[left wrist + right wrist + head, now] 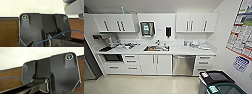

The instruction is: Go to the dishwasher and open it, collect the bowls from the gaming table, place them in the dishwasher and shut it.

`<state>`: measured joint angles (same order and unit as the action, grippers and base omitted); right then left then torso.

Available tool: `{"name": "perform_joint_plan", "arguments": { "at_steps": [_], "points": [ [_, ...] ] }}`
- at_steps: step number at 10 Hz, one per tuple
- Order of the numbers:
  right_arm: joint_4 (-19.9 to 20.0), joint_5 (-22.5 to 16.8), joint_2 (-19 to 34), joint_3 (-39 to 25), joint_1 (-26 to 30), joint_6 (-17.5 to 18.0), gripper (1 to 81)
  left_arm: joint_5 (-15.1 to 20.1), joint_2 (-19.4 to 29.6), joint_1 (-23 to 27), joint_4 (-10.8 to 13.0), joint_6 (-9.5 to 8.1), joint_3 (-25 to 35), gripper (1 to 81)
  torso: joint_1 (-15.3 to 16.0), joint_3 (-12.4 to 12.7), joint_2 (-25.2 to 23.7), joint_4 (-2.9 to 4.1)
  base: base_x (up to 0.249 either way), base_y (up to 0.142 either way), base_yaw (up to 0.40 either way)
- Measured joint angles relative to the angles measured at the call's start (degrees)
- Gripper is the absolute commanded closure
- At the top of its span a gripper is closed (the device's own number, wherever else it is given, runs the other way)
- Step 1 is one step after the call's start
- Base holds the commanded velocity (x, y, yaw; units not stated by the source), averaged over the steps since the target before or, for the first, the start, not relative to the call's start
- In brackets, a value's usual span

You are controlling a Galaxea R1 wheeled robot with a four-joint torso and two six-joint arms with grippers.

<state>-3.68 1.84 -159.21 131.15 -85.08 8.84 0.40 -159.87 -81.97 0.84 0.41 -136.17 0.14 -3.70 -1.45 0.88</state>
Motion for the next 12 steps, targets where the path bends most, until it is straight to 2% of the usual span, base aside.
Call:
{"name": "perform_joint_plan", "arguments": {
  "at_steps": [6, 9, 12],
  "points": [
    [-0.01, -0.2, -0.13, 0.0, -0.37, 0.0, 1.0, 0.11, -0.02, -0.41, 0.0, 0.0, -0.05, 1.0, -0.14, 0.0, -0.05, 0.0, 0.097, 0.0, 0.0],
    [-0.01, 0.35, -0.3, 0.11, 0.79, -0.02, 1.0, -0.4, 0.02, 1.01, 0.0, -0.04, -0.13, 1.0, -0.04, -0.05, 0.02, 0.0, 0.102, 0.0, 0.0],
    [-0.15, -0.28, 0.04, 0.09, -0.52, -0.05, 1.0, 0.34, -0.3, -0.44, 0.0, -0.04, -0.1, 1.0, -0.13, -0.05, -0.02, 0.0, 0.103, 0.0, 0.0]
  ]
}}
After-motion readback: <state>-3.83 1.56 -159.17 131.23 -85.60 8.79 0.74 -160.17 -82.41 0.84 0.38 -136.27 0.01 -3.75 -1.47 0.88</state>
